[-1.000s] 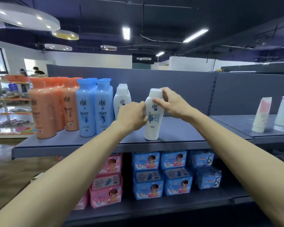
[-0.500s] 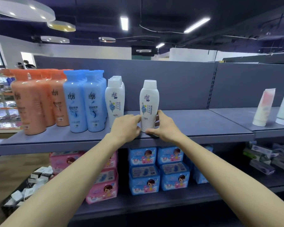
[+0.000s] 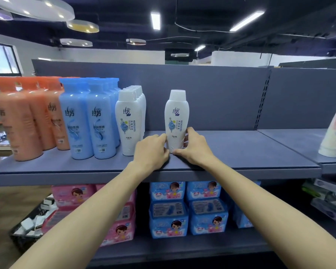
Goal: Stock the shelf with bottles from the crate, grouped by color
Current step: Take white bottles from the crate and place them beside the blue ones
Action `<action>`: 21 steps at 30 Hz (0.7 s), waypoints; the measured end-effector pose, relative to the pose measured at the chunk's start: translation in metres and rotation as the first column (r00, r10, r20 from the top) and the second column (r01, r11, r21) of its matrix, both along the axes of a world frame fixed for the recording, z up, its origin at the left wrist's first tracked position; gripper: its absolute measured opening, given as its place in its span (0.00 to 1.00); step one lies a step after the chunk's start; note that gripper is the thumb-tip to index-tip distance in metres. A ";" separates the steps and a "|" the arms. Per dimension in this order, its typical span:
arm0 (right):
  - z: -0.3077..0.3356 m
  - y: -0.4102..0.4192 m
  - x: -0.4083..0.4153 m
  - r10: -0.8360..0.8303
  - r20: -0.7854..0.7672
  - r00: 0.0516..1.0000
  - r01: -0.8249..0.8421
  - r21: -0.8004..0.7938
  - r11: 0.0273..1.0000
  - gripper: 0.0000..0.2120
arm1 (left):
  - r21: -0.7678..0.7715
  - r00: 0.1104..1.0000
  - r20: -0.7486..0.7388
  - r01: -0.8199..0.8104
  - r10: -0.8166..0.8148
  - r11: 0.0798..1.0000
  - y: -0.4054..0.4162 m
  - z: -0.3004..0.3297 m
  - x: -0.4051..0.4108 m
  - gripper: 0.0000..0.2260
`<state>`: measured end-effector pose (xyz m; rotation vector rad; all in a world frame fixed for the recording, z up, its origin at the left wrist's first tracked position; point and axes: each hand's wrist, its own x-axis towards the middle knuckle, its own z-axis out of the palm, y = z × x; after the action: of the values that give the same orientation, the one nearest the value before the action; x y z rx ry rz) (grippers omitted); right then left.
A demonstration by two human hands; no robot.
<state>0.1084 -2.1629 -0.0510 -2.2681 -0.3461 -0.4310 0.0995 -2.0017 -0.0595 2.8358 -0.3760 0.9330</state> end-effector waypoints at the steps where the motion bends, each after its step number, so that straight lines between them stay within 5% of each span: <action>1: 0.000 -0.001 0.006 0.000 -0.006 1.000 0.000 -0.007 1.000 0.29 | 0.005 1.000 0.003 -0.007 0.007 1.000 -0.001 0.000 0.003 0.10; 21: 0.010 0.032 0.108 0.000 -0.079 0.997 -0.003 -0.040 0.999 0.26 | 0.095 0.973 0.036 -0.231 0.229 0.968 -0.018 -0.003 0.068 0.05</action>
<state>0.2166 -2.1304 -0.0410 -2.3160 -0.3187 -0.3358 0.1672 -2.0201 -0.0621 3.0086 -0.0972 1.0175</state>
